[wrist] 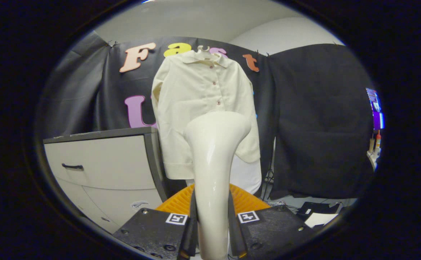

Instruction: Iron the clothes twice with a garment steamer, once on the left side and once on the right side.

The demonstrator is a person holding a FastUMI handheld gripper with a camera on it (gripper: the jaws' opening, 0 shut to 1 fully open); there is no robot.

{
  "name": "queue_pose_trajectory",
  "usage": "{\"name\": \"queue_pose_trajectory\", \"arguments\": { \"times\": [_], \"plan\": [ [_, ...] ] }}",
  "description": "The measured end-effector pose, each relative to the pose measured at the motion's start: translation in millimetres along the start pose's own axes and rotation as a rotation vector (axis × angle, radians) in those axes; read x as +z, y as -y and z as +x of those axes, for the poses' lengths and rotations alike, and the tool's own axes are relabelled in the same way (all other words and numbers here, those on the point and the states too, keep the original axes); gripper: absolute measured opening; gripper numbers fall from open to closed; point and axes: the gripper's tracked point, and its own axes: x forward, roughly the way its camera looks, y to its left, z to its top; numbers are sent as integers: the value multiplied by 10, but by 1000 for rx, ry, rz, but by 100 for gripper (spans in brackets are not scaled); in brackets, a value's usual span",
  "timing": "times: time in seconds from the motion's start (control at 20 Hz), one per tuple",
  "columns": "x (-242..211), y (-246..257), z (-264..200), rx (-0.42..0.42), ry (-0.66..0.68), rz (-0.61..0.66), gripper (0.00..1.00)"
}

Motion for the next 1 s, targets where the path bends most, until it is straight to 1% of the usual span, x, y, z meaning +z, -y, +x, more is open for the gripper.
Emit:
{"name": "queue_pose_trajectory", "arguments": {
  "times": [0.25,0.4,0.55,0.75,0.9,1.0],
  "plan": [
    [510,-455,-285,118,56,-33,36],
    [868,-596,-541,138,118,-39,37],
    [1056,-727,-739,145,140,-32,37],
    [1080,-978,-943,151,112,-31,37],
    [1091,-1261,-1025,194,95,-38,37],
    [1089,-1385,-1014,195,83,-37,37]
  ]
}}
